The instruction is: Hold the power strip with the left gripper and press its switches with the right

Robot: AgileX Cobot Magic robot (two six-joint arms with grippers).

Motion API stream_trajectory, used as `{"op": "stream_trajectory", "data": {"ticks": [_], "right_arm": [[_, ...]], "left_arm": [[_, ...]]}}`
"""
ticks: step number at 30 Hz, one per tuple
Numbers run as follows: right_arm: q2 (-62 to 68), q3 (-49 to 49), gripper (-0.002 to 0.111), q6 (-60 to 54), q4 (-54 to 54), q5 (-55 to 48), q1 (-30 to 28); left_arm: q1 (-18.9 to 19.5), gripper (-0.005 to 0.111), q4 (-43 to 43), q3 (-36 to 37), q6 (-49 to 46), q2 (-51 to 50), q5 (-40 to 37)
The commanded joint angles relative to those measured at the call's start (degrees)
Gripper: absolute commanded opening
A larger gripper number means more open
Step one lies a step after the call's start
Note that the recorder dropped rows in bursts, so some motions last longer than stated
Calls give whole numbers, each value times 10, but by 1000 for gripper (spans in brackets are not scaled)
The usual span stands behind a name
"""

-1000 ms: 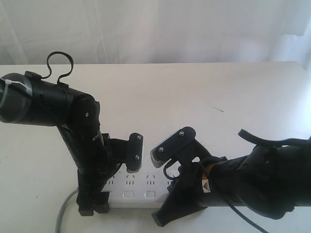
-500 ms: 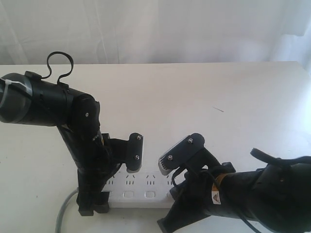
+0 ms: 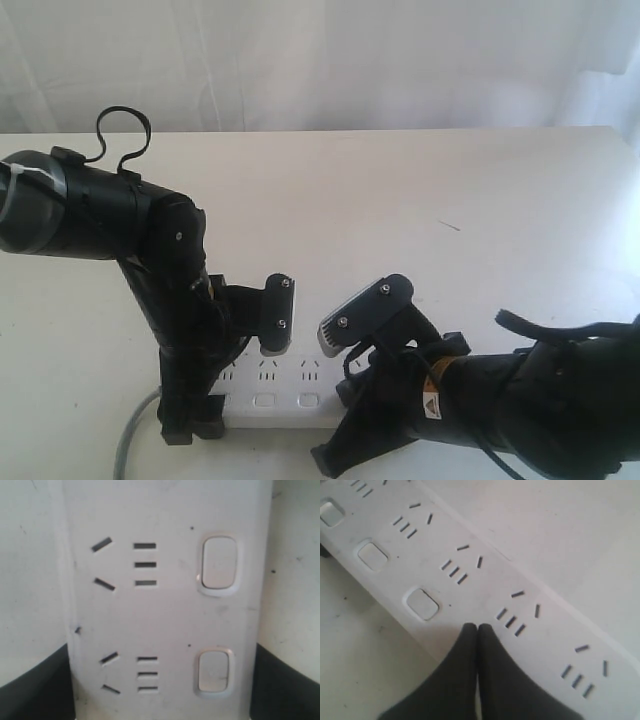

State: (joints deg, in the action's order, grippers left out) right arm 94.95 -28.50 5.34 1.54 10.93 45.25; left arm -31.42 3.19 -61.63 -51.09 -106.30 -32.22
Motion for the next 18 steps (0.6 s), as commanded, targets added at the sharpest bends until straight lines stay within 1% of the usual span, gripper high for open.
{"op": "stream_trajectory", "data": {"ticks": [1, 9, 18], "right_arm": [[70, 18, 0, 4, 0, -106, -3], [-5, 18, 0, 14, -3, -86, -3], [-164, 18, 0, 14, -3, -19, -3]], "left_arm": [[0, 0, -22, 16, -1, -25, -22], [0, 0, -22, 16, -1, -25, -20], [0, 0, -22, 16, -1, -25, -20]]}}
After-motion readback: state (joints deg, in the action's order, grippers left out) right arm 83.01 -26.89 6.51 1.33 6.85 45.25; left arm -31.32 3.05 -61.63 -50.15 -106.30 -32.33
